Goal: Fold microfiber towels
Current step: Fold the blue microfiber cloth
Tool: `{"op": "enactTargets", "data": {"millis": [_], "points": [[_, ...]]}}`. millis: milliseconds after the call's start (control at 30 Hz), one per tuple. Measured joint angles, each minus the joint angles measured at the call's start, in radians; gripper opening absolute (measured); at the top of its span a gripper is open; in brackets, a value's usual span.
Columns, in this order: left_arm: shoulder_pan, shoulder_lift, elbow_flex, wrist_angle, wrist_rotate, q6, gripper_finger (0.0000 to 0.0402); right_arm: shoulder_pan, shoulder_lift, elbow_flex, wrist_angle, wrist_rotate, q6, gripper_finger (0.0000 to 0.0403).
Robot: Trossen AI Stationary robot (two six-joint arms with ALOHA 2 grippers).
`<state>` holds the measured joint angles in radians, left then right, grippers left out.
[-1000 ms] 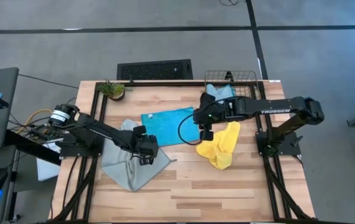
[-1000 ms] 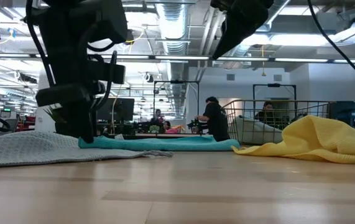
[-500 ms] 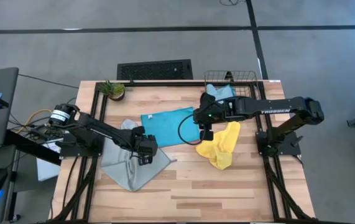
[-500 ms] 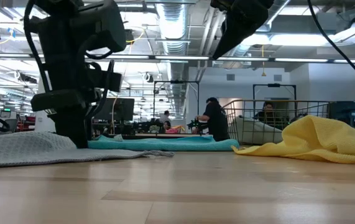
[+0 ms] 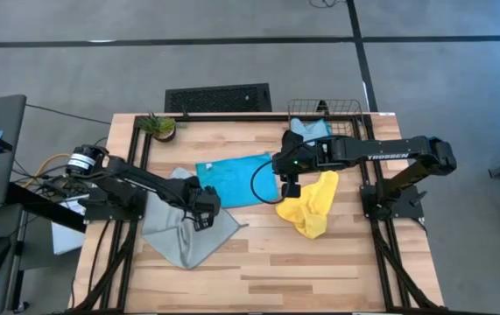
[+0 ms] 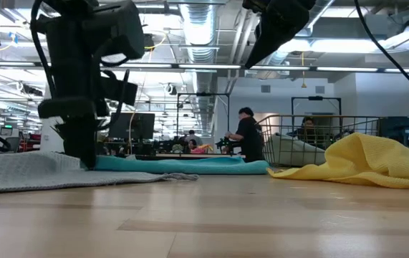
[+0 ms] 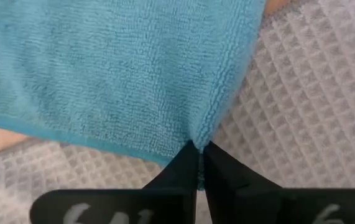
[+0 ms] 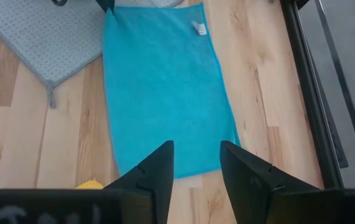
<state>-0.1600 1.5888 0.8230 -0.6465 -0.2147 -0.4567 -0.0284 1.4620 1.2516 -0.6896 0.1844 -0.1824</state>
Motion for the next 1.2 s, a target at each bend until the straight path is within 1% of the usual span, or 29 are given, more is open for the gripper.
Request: {"op": "enactTargets", "data": {"millis": [167,267,400,567,733,867,933,1067,1200], "points": [[0.008,-0.061,0.041,-0.091,-0.027,0.009,0.0002,0.000,0.000,0.000,-0.002,0.000,0.000,0.0153],[0.015,-0.078,0.092,-0.156,-0.063,0.061,0.0002,0.000,0.000,0.000,-0.002,0.000,0.000,0.0151],[0.016,-0.078,0.168,-0.189,-0.095,0.213,0.0001,0.000,0.000,0.000,-0.003,0.000,0.000,0.0151],[0.024,-0.067,0.270,-0.192,-0.174,0.405,0.0001,0.000,-0.013,0.000,-0.009,0.000,0.000,0.0152],[0.078,-0.039,0.331,-0.181,-0.174,0.566,0.0000,-0.002,-0.037,0.001,-0.015,0.001,0.011,0.0150],[0.123,0.018,0.359,-0.168,-0.132,0.677,0.0000,-0.001,-0.043,0.000,-0.036,0.002,0.033,0.0152],[0.135,0.053,0.388,-0.168,-0.126,0.715,0.0000,-0.001,-0.043,0.000,-0.058,0.002,0.050,0.0153],[0.154,0.107,0.471,-0.163,-0.118,0.774,0.0000,-0.001,-0.043,0.000,-0.094,0.004,0.064,0.0150],[0.160,0.166,0.559,-0.162,-0.103,0.880,0.0000,-0.001,-0.043,0.000,-0.105,0.004,0.070,0.0148]]}}
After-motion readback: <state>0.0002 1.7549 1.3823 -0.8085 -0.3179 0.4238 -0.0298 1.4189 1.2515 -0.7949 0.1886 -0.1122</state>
